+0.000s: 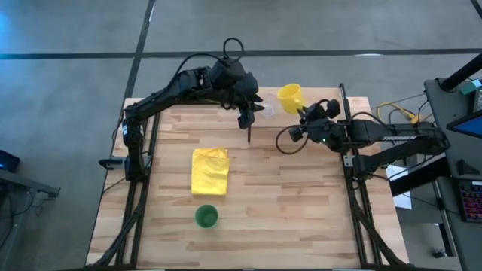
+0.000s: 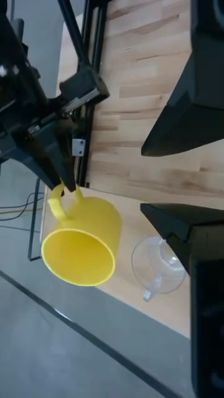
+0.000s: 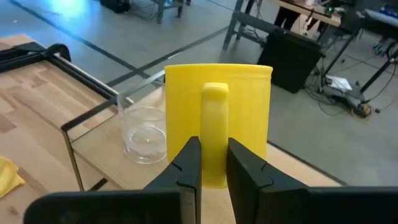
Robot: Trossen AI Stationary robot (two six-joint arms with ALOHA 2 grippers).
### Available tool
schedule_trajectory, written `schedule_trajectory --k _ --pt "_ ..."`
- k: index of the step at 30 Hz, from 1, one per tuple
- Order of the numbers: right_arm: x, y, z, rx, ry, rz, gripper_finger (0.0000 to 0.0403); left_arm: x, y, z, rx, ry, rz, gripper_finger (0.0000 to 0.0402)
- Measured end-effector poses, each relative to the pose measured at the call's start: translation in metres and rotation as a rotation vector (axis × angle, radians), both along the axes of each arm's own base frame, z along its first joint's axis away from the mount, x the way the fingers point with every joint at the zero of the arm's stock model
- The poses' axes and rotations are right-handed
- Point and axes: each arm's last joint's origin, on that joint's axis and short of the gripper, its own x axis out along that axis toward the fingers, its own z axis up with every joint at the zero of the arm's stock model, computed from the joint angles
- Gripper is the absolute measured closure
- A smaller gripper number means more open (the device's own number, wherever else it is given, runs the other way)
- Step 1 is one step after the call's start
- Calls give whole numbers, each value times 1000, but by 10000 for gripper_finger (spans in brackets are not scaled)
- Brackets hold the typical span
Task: Stack small to large cups/mugs on shelf
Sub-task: Put the yellow mug on the shelf
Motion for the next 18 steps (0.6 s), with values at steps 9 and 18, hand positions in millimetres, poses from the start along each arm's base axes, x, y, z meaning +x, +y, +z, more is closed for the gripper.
schedule_trajectory --k 9,18 --pt "-12 -1 -42 -2 -96 -64 363 0 -3 1 0 -2 -6 284" --pt "-18 -3 -69 -17 -165 -87 363 0 -3 1 0 -2 -7 284"
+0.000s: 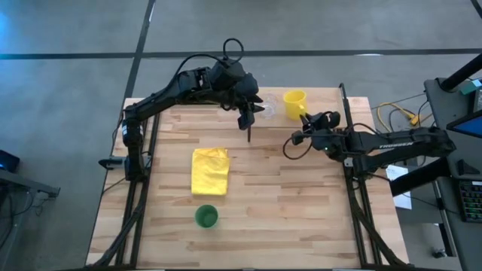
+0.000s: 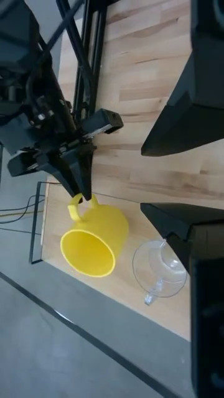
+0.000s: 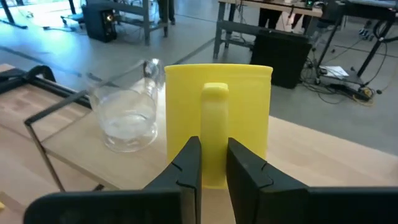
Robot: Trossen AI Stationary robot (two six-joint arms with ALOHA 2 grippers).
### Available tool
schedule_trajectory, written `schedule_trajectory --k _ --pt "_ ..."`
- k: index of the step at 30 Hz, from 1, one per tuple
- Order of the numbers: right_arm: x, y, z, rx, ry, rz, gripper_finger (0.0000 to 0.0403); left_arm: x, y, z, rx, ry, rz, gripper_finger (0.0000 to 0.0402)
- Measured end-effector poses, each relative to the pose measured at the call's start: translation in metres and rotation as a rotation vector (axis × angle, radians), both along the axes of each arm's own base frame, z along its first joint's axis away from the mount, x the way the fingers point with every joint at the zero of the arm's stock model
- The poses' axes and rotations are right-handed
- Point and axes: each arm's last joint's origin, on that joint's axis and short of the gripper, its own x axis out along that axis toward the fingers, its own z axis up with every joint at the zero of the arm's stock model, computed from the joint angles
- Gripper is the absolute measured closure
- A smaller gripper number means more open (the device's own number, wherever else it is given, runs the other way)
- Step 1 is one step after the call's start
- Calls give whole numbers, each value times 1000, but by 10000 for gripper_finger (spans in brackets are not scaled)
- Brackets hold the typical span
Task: Stack small to large cups/mugs on shelf
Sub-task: Put the yellow mug on the shelf, then put the green cup on the shelf
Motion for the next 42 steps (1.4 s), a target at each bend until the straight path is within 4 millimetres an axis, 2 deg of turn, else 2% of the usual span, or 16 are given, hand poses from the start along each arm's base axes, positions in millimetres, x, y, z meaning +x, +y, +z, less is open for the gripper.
schedule_trajectory --k 10,18,26,32,36,42 --pt "2 -8 -20 7 -24 -43 363 0 0 0 0 0 1 284" --pt "3 -12 -23 19 -12 -37 361 0 0 0 -1 1 2 284" --pt "4 -21 -26 58 -6 -31 257 0 0 0 -31 -5 20 284" --pt "3 -21 -25 57 -17 -35 238 0 0 0 -37 -6 24 284" --pt "7 -18 -9 74 -60 23 242 0 1 0 -40 -5 27 284" --pt "11 -6 40 97 -147 277 260 -8 -4 -5 -96 82 43 284"
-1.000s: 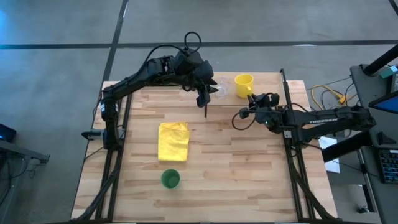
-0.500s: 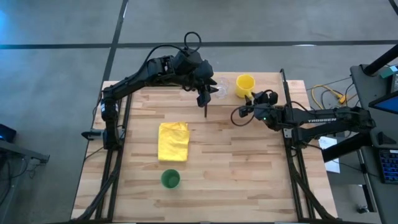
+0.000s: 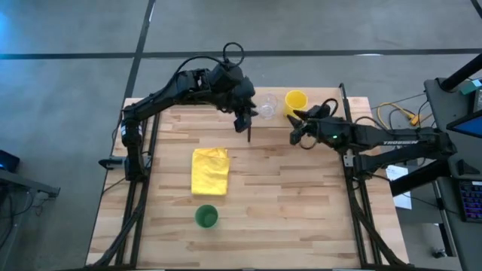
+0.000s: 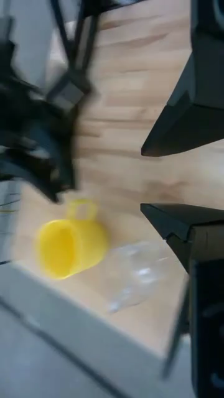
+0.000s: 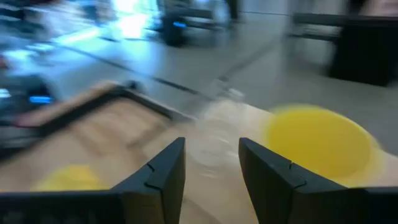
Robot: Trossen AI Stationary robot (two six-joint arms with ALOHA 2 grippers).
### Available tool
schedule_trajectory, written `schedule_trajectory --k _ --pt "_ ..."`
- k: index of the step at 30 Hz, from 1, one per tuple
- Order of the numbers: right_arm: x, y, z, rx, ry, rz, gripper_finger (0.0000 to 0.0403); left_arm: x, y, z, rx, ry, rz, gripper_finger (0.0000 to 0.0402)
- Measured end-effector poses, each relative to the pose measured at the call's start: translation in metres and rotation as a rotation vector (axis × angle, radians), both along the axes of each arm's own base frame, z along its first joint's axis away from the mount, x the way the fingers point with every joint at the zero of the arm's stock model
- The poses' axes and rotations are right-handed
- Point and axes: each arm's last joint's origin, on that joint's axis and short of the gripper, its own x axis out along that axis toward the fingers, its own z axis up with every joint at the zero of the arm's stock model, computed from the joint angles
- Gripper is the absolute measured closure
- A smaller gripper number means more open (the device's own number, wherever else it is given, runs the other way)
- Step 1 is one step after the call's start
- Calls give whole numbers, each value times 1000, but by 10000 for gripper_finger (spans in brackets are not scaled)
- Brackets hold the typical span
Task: Stack small to large cups/mugs on shelf
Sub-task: Put the green cup on the shelf
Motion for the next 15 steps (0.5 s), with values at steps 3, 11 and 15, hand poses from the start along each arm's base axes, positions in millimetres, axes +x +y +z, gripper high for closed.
schedule_trajectory --k 3,11,15 --pt "-2 9 23 21 -41 115 267 -9 -7 -8 -62 115 7 284" --pt "-7 33 49 199 -23 363 274 -27 -49 -28 -262 438 -53 284" --pt "-4 43 45 235 25 410 269 -24 -84 -31 -319 459 -150 284"
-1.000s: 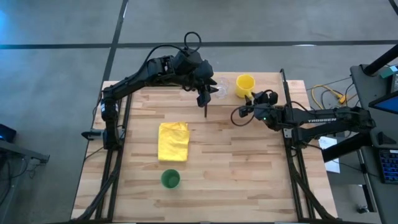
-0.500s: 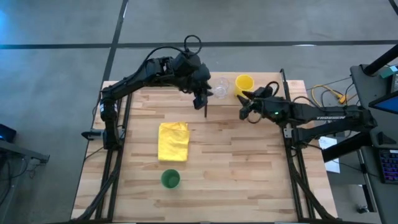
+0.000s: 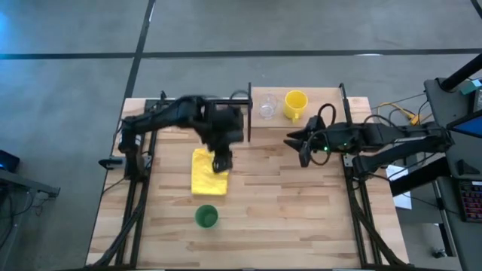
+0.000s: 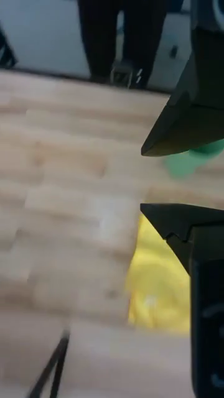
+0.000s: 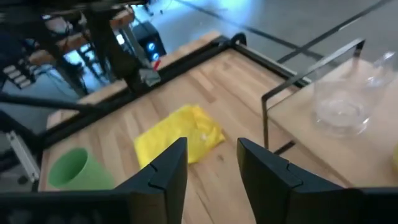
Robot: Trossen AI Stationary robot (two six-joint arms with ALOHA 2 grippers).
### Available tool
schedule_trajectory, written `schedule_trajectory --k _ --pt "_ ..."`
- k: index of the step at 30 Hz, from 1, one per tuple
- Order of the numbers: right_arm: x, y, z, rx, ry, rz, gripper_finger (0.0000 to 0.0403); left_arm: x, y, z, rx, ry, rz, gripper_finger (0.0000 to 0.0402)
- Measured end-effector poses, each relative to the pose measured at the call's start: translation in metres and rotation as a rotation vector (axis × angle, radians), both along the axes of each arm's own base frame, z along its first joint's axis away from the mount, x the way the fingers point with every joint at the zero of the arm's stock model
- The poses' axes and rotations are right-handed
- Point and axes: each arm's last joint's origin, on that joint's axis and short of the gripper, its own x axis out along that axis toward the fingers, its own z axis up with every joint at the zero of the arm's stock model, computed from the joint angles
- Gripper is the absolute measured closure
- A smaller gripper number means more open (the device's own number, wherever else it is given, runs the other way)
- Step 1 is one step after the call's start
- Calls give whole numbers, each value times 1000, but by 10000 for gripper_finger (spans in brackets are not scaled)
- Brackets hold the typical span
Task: Stack small to large cups/mugs on shelf
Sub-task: Put the green cup on the shelf
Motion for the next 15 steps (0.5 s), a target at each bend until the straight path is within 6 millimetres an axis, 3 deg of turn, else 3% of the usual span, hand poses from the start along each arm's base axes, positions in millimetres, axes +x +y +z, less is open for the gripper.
schedule_trajectory --k 6,15 --pt "9 4 -16 9 63 6 264 0 -49 -14 -120 132 146 284" --pt "21 6 -29 -4 122 8 264 -2 -104 -55 -225 390 473 284"
